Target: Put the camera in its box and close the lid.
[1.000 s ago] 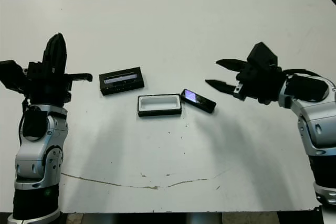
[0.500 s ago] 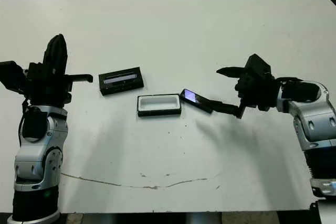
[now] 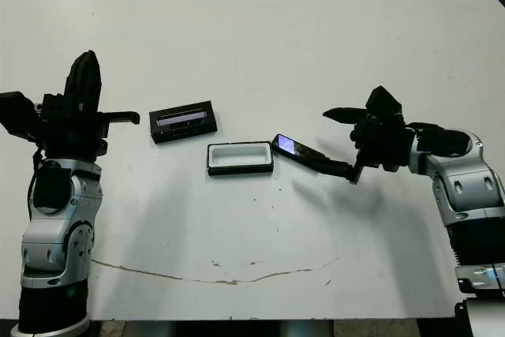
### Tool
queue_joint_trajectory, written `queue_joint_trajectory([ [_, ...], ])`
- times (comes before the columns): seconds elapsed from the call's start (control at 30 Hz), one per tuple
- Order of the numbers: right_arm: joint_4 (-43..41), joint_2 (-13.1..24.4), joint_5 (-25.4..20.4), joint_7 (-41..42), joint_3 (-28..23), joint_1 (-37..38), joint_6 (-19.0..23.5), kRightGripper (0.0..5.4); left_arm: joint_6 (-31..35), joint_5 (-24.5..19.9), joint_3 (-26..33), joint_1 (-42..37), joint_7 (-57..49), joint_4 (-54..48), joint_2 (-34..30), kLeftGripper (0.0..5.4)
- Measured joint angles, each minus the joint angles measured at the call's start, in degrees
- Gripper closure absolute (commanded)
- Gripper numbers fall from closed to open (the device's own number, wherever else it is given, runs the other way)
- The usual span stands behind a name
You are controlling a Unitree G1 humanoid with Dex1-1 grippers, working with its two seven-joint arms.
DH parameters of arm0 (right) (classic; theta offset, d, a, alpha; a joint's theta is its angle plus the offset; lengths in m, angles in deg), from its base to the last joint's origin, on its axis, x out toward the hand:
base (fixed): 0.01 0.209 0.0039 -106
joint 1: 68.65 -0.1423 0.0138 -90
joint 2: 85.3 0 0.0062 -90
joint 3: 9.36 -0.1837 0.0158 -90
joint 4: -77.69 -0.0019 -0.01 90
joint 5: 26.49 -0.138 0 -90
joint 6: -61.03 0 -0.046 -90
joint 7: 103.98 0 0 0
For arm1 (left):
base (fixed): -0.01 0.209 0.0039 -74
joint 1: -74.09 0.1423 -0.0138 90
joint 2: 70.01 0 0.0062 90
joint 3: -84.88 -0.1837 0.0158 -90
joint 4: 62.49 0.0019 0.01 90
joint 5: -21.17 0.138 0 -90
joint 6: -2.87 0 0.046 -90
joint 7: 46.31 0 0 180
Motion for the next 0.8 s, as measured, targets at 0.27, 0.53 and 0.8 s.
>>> queue_joint_trajectory([
  [0.27,-0.35,-0.19,0.22,-0.68,0.39,1.97,-0.12,0.01,0.12,-0.12,0.14,0.02,0.00,0.00,0.00,5.40],
  [0.53,0.88,-0.58,1.67,-1.74,0.39,2.80,-1.18,0.01,0.41,-0.70,0.23,0.13,0.45,0.00,0.00,5.40],
  [0.8,1.54,-0.79,2.18,-2.03,0.69,3.64,-1.93,0.01,0.69,-0.75,0.29,0.15,0.41,-0.01,0.00,5.40],
])
